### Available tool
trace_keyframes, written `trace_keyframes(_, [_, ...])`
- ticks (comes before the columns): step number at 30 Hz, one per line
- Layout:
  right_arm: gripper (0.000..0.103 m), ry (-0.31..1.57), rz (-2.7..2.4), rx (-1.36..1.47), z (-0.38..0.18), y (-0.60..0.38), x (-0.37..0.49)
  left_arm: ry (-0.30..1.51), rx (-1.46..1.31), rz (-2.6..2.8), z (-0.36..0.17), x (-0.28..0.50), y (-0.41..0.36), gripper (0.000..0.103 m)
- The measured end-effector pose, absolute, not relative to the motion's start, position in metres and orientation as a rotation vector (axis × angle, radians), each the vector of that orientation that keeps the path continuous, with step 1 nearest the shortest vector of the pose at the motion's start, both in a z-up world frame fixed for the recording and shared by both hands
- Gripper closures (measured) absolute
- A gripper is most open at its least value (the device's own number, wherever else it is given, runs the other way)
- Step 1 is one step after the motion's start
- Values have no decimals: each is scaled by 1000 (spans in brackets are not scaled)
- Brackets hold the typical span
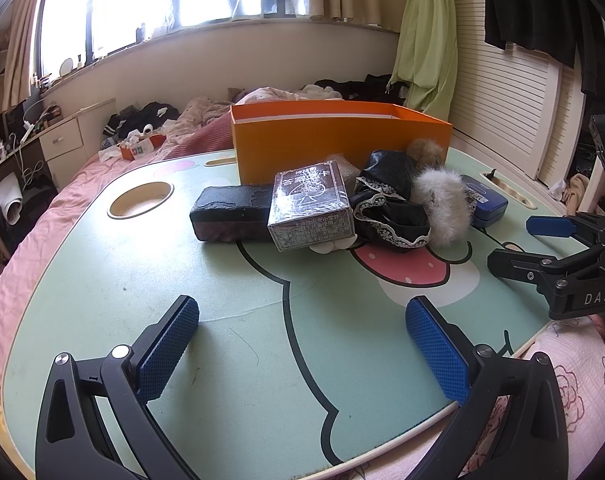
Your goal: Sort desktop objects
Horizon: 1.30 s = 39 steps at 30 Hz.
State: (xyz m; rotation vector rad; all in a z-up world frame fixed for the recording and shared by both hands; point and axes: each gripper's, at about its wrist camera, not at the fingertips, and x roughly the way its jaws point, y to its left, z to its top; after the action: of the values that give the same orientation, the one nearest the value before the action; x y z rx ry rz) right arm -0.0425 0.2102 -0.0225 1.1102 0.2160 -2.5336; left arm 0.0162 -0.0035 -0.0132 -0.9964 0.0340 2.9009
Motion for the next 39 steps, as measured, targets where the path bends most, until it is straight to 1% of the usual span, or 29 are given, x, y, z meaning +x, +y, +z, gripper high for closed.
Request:
trace_keyframes(11, [0,230,-2556,1078,-10,204,-40,10,-974,2920,-12,20,-6,0])
trace_keyframes(16, [0,228,-2592,1007,-7,203,-38,-9,-934,2947,-13,22,-8,0])
trace_keyframes(36, [0,210,-2572,1050,-16,203,-45,7,-972,2960,-15,19,-6,0])
trace_keyframes(37, [0,209,-2571,1050,-16,203,-45,1,-971,3006,-14,21,-7,1])
trace_keyframes(39, [0,207,-2569,1050,-17,203,-46,-14,-920,3033,-9,28,-10,6])
